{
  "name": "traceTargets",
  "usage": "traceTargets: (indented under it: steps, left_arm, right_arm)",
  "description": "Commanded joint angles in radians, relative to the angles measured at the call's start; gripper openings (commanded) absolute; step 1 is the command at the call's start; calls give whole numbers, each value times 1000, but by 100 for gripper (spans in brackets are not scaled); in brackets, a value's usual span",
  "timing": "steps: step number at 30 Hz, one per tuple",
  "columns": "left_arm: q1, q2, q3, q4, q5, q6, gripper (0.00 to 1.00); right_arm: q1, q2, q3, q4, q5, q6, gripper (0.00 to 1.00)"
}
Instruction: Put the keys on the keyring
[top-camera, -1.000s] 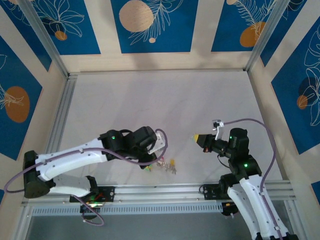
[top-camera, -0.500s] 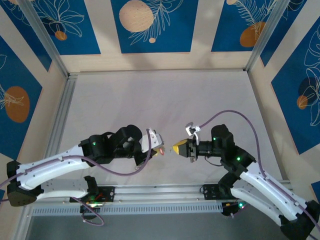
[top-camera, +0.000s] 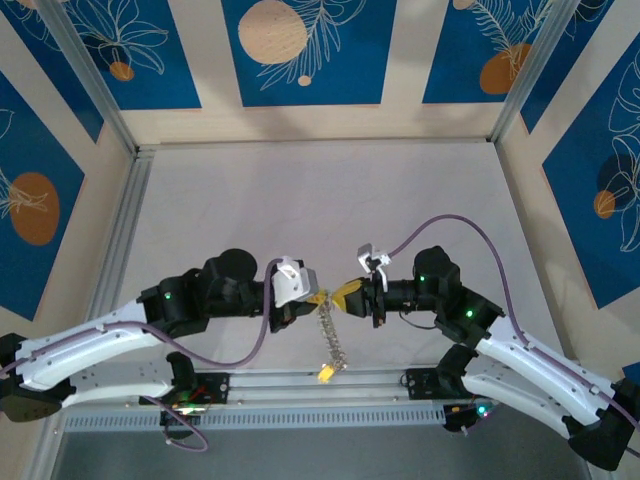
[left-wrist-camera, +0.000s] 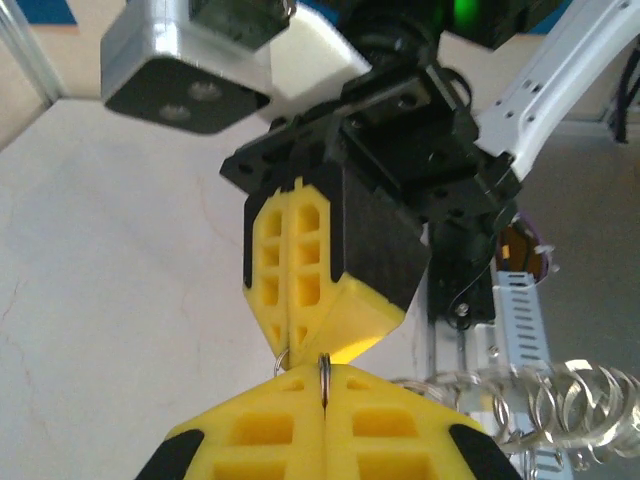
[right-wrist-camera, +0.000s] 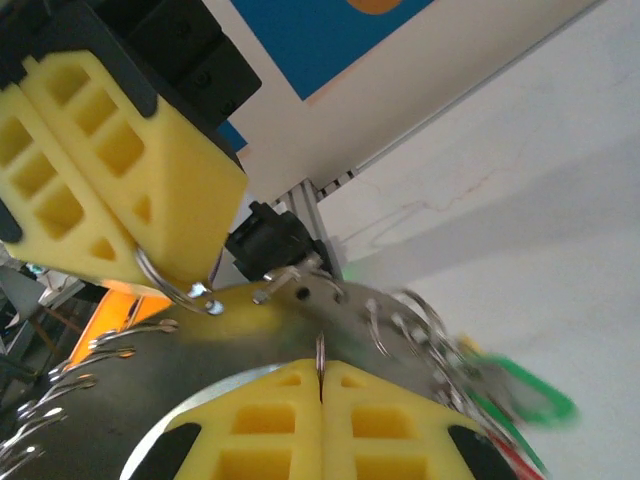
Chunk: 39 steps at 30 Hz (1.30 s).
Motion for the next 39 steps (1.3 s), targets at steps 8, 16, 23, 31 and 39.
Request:
traceTargets:
  steps: [8,16,23,31,39]
  left_arm:
    - [1,-30,49,89,88,18,0]
    - [1,-42,37,119,89,13,0]
    - [2,-58,7,171,107,-11,0]
    - [2,-71,-24,228,124,-33,0]
    - [4,-75,-47,285,138,-56,0]
  right_arm:
    - [93,-34,53,108,-57,-65,0]
    - [140,-16,70,100,-33,-91,0]
    - [150,-20,61,99,-2,-91,0]
    - [153,-40,44,99,28,-83,0]
    - [152,-62,32,105,47,-82,0]
